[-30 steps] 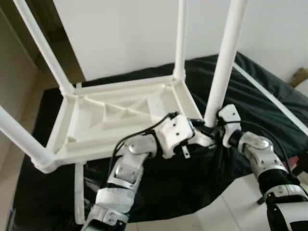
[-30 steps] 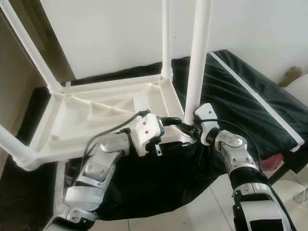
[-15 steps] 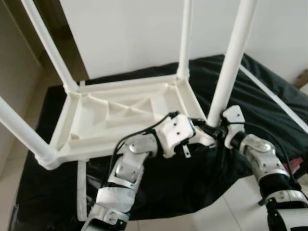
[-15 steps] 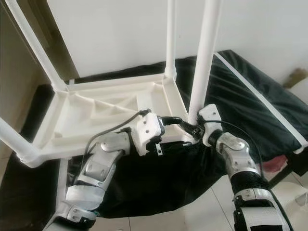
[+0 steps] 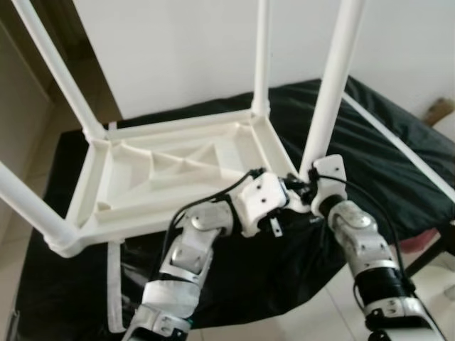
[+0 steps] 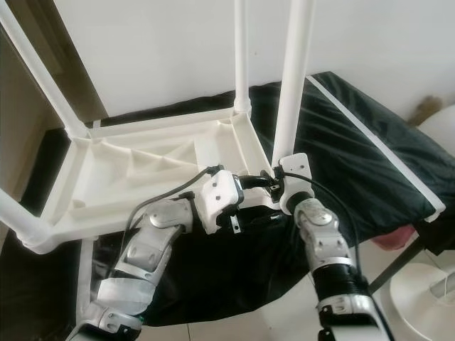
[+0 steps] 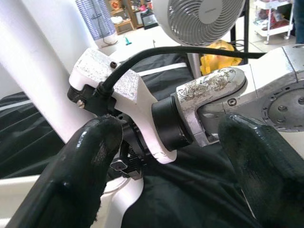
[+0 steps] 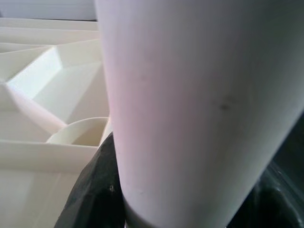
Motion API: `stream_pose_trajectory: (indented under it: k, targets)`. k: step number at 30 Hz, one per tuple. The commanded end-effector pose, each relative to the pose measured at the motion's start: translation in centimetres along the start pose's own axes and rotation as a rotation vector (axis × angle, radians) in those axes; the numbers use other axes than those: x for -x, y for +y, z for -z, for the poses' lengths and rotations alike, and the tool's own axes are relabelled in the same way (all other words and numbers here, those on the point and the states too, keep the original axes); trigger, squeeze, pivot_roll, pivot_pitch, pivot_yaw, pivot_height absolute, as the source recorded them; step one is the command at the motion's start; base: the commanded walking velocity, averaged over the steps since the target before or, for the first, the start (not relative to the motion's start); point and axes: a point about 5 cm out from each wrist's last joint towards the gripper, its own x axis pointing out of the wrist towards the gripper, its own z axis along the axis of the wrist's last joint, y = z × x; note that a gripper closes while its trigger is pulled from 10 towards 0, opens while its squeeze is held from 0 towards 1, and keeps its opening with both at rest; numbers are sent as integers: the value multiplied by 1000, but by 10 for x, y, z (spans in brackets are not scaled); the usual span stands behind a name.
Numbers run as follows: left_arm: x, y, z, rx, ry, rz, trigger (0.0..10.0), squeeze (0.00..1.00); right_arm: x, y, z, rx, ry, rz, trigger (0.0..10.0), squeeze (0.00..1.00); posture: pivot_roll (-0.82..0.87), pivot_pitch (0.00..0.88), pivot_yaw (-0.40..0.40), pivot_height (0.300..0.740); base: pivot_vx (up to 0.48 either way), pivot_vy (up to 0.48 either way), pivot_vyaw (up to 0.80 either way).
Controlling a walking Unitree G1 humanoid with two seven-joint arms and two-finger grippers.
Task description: Building children table
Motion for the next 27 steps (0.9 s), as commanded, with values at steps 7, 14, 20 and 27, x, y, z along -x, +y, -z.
stream_pose_trajectory:
  k: [7,14,20,27]
  targets:
    - [1,6,2,16,9,-166,10000,0,12,7,25,-142,147,456,10000,0,-111,0,72,740,0,0,0]
    - [1,4,3,19,9,-165,10000,0,10,28,15,-160,132,499,10000,0,-106,0,66,740,0,0,0]
    - [5,5,4,19,16,-181,10000,0,8,38,0,-203,36,432,10000,0,-92,0,52,740,0,0,0]
    - [6,4,4,18,17,-184,10000,0,11,44,-11,-243,-56,350,10000,1000,-89,0,53,740,0,0,0]
